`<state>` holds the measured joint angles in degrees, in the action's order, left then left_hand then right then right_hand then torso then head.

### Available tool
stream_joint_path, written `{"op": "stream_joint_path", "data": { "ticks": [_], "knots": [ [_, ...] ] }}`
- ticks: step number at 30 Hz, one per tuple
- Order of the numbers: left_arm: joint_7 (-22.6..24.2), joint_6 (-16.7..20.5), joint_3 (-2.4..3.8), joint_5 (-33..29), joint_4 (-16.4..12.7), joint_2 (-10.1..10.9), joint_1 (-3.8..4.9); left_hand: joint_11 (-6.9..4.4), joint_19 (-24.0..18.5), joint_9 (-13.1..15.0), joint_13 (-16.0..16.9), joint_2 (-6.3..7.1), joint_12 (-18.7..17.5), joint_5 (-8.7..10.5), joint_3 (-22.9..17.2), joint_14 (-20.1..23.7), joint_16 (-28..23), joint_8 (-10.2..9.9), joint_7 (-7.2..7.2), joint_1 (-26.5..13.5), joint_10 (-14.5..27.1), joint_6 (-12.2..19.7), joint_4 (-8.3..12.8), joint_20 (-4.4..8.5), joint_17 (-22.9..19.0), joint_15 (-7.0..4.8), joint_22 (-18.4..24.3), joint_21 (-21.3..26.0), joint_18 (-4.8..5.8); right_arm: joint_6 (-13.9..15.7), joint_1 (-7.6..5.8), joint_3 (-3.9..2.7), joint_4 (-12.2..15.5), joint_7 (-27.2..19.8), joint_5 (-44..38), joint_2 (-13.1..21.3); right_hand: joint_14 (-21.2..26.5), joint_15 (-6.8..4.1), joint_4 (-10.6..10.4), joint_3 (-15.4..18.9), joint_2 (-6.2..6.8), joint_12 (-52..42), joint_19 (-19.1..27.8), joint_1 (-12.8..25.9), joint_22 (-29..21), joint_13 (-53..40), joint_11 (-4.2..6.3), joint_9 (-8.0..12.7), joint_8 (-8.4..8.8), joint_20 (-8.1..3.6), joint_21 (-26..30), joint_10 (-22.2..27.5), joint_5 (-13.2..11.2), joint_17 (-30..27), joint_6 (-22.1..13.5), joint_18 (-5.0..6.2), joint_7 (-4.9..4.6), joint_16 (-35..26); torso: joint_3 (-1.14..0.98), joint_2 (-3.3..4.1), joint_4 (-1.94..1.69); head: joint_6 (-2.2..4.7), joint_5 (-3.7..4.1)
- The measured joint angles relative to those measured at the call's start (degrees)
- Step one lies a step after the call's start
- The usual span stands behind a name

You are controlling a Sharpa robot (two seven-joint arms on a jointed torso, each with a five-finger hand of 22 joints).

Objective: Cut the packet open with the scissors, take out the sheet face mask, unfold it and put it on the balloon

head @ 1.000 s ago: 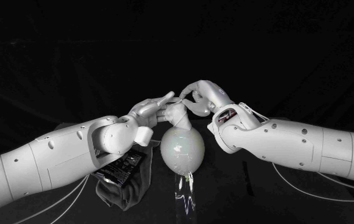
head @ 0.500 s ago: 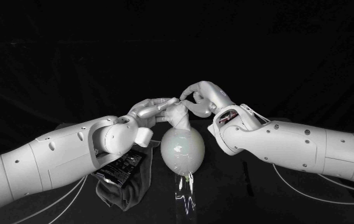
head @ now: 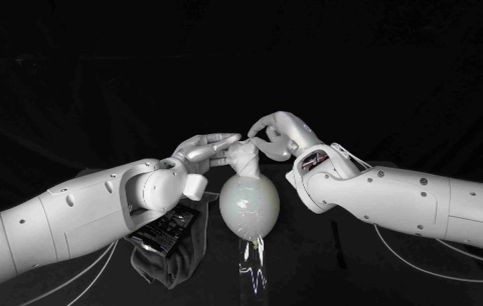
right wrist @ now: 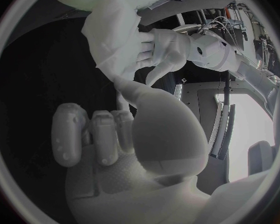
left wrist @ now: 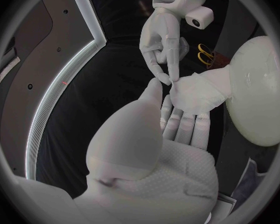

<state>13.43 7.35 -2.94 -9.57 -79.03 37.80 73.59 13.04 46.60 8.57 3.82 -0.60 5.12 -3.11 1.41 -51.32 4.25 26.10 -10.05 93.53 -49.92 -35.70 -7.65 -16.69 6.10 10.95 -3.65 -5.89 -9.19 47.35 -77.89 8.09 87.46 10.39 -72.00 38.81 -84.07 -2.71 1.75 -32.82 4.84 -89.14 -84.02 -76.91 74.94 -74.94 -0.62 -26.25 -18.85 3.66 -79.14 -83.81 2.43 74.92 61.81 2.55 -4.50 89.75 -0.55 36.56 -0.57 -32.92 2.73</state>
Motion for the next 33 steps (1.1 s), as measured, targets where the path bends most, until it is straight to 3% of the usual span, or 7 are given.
{"op": "stream_joint_path", "data": {
  "ticks": [4,10,14,19,21,28,33],
  "knots": [
    [0.01,0.13,0.0,0.57,0.04,0.0,0.0,0.0,0.0,0.23,0.0,0.23,0.0,0.0,0.25,0.0,0.0,0.66,-0.21,0.23,0.01,-1.1,0.25,0.0,0.0,0.0,0.0,0.0,0.0,0.01,0.02,0.0,-0.21,0.0,0.17,-0.32,0.0,0.0,0.0,0.0,0.0,0.0,-0.06,0.0,0.01,0.02,0.0,0.0,0.0,-0.07,0.0,0.0,0.0,0.03,0.0,0.0,0.0,-0.12,0.0,0.0,-0.01,-0.03,0.01],
    [-0.11,0.27,0.0,2.68,0.09,-0.17,-0.04,-0.01,-1.07,0.21,-0.07,0.65,0.0,0.0,-0.58,0.0,0.0,1.11,-0.59,3.59,0.02,-3.52,2.48,-0.01,-0.01,0.0,0.12,0.24,-0.01,0.08,0.02,0.0,-0.39,0.02,0.53,-0.87,0.0,0.0,-0.16,-0.15,0.0,0.0,-0.05,0.0,0.01,0.03,0.0,0.0,0.0,-0.08,0.04,0.0,0.0,0.03,-0.01,0.0,0.01,0.06,0.0,0.02,-0.02,-0.09,0.11],
    [-0.23,0.4,0.0,4.1,0.18,-0.33,-0.07,-0.78,-1.07,-0.61,-0.07,-0.33,0.0,0.0,-2.7,-0.36,0.0,-0.3,-0.51,6.51,-0.88,-3.6,4.6,-0.01,0.0,-0.35,0.12,0.24,-0.01,0.12,0.03,0.0,-0.3,0.02,0.78,-0.98,0.03,0.03,-0.16,-0.16,0.0,0.01,0.03,0.0,0.0,0.02,0.0,-0.05,0.01,-0.16,0.05,0.0,0.0,0.03,-0.02,0.0,0.02,0.06,0.03,0.02,-0.03,-0.14,0.08],
    [-0.3,0.67,-0.01,5.41,0.28,-0.44,-0.12,-0.93,-0.5,-1.24,-0.09,-0.28,0.0,0.0,-4.81,-0.67,0.0,-1.4,-0.55,8.11,-1.79,-3.64,6.53,0.23,0.07,-0.67,-0.02,0.24,-0.01,0.16,0.04,0.0,-0.14,0.01,1.02,-1.06,0.03,0.04,-0.16,-0.16,0.0,0.01,0.03,0.0,-0.03,0.0,0.0,-0.08,0.02,-0.16,0.05,0.0,0.0,0.02,-0.04,0.0,0.04,0.05,0.04,0.02,-0.02,-0.17,0.02],
    [-0.31,0.78,-0.01,5.76,0.29,-0.44,-0.14,-0.85,0.88,-1.67,-0.18,-0.23,0.0,0.0,-7.62,-1.34,0.0,-2.4,-0.72,8.64,-2.25,-4.46,7.87,0.23,0.04,-0.54,-0.17,-0.08,-0.06,0.16,0.04,0.0,-0.14,0.0,1.08,-1.1,0.04,0.04,-0.16,-0.16,0.0,0.01,0.03,0.0,-0.04,-0.01,0.0,-0.08,0.02,-0.16,0.05,0.0,-0.01,0.0,-0.11,0.0,0.1,0.05,0.04,0.01,-0.02,-0.17,0.0],
    [-0.33,1.38,0.01,6.76,0.29,-0.44,-0.18,-1.08,3.39,-3.12,-0.19,3.59,-0.81,0.25,-19.98,-3.43,0.0,-5.08,-1.02,3.22,-3.67,-7.01,12.45,0.51,-0.6,-0.96,-0.56,-1.89,-0.65,0.17,0.05,0.0,-0.31,-0.04,1.24,-1.33,0.04,0.04,0.0,-0.31,0.0,-0.21,0.04,0.0,-0.02,-0.01,0.0,-0.09,-0.19,-0.16,-0.18,0.0,-0.01,-0.02,-0.11,0.0,0.11,0.01,0.0,-0.01,0.01,-0.16,0.03],
    [-0.16,2.12,0.0,7.07,0.27,-0.5,-0.19,-1.29,4.27,-3.19,-0.19,4.14,-0.81,0.25,-23.83,-4.98,0.77,-5.27,-1.31,-0.48,-5.51,-8.95,12.39,1.06,-0.55,-1.43,-0.75,-2.76,-0.64,0.16,0.05,0.0,-0.29,-0.07,1.33,-1.33,0.04,0.04,0.0,-0.31,0.0,-0.21,0.04,0.0,-0.01,-0.01,0.0,-0.15,-0.2,-0.16,-0.18,0.01,-0.01,-0.01,-0.12,0.0,0.11,0.0,0.0,-0.01,0.01,-0.14,0.05]
  ]
}}
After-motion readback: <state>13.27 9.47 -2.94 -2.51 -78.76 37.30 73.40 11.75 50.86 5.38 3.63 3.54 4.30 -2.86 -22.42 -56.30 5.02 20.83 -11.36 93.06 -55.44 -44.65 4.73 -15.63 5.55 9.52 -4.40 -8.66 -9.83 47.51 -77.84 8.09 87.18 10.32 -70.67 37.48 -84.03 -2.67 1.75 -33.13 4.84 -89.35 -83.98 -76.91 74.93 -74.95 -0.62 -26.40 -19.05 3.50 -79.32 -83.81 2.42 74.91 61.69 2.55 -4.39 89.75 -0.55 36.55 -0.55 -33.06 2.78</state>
